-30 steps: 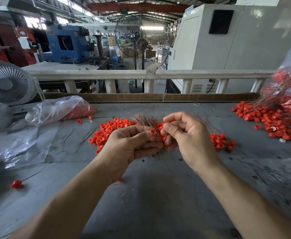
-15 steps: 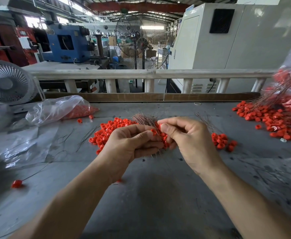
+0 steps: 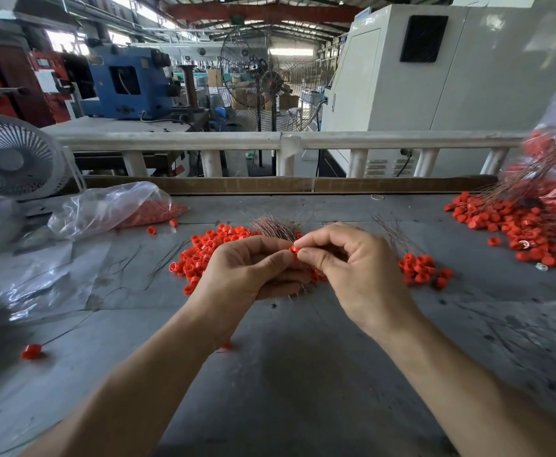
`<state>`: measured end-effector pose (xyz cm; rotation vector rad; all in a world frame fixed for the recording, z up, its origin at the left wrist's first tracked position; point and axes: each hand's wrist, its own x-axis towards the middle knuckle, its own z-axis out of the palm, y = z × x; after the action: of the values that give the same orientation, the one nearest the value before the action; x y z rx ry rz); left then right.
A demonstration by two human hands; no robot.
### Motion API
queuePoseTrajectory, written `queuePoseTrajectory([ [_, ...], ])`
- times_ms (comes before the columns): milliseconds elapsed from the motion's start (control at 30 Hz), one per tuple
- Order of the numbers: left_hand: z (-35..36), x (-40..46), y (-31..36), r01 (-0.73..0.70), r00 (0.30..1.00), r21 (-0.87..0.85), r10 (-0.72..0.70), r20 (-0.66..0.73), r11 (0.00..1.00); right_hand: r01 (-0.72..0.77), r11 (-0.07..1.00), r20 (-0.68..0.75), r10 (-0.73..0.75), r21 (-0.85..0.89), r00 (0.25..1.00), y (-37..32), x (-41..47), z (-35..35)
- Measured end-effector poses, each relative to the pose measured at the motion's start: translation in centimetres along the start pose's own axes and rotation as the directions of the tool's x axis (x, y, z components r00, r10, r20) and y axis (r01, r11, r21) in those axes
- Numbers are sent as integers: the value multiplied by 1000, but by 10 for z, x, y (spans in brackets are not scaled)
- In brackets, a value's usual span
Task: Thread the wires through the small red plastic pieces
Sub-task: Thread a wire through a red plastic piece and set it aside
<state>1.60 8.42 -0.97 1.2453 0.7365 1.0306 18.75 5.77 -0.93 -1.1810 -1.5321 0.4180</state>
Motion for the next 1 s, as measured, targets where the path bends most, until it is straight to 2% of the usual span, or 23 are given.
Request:
queuePoseTrajectory([
  [333,2,-2,-1,-81,996,114,85,-37,990,29,999,21,-28,-32,999,-5,-1,-1],
  [633,4,-1,-4,-123,989,181,136,-61,976,-3,1000,9,3,-15,1000,-5,-2,-1],
  [867,0,0,-4,-14,999,23,15,-45,1000,76,995,3,-76,-70,997,-6,-4,2],
  [1000,-1,1,-5,47,998,-119,-52,-38,992,162,957,13,-164,-242,986,-6,-5,7],
])
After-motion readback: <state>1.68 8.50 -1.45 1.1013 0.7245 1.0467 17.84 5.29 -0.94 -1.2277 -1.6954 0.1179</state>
